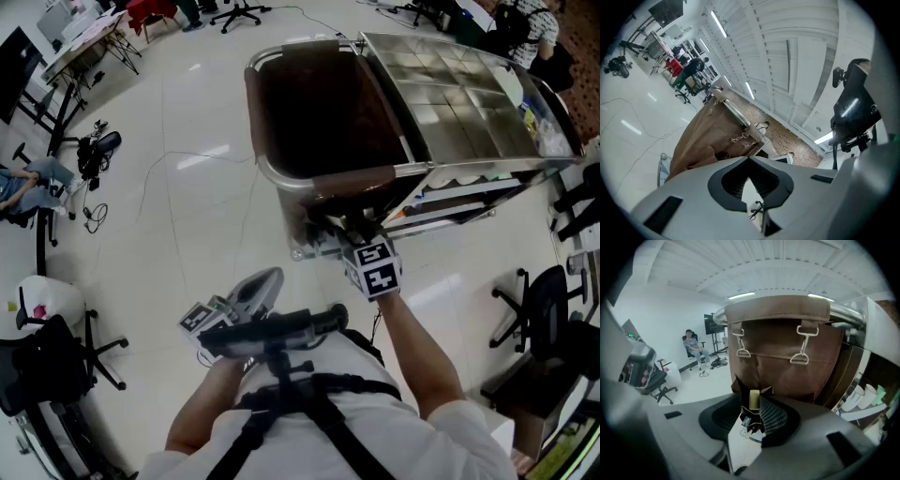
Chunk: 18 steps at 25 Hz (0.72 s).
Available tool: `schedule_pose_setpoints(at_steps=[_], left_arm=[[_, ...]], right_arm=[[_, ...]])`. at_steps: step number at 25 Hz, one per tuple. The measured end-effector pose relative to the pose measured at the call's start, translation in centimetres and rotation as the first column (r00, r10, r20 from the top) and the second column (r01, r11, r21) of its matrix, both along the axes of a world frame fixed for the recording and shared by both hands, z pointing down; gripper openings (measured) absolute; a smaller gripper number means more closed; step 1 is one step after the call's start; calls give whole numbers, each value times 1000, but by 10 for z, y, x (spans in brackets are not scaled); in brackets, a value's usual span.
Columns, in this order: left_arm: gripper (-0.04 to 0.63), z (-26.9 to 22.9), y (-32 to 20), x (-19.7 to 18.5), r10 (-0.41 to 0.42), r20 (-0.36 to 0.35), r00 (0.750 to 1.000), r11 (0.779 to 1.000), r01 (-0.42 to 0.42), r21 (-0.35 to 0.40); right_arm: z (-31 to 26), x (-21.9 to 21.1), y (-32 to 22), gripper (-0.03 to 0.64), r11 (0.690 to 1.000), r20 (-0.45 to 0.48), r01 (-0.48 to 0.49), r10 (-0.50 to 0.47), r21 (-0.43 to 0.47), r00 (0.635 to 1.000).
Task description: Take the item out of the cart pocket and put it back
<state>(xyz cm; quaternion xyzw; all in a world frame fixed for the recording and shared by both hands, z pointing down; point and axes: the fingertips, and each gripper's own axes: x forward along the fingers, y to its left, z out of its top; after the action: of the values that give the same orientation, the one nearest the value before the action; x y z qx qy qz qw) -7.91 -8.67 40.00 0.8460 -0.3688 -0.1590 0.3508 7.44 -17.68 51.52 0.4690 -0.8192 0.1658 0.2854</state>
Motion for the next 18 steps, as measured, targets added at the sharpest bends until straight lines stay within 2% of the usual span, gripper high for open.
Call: schedule_pose_setpoints(at_steps=[7,18], left_arm=[[-6,-2,9,2,1,-5,1000,1000,-1,-9],[-6,-4,13,-7,-34,-1,999,999,34,-7]], right_arm=[[22,7,2,121,997,-23,-27,25,-76,999],[40,1,-4,121,995,-54,-17,12,-99,998]])
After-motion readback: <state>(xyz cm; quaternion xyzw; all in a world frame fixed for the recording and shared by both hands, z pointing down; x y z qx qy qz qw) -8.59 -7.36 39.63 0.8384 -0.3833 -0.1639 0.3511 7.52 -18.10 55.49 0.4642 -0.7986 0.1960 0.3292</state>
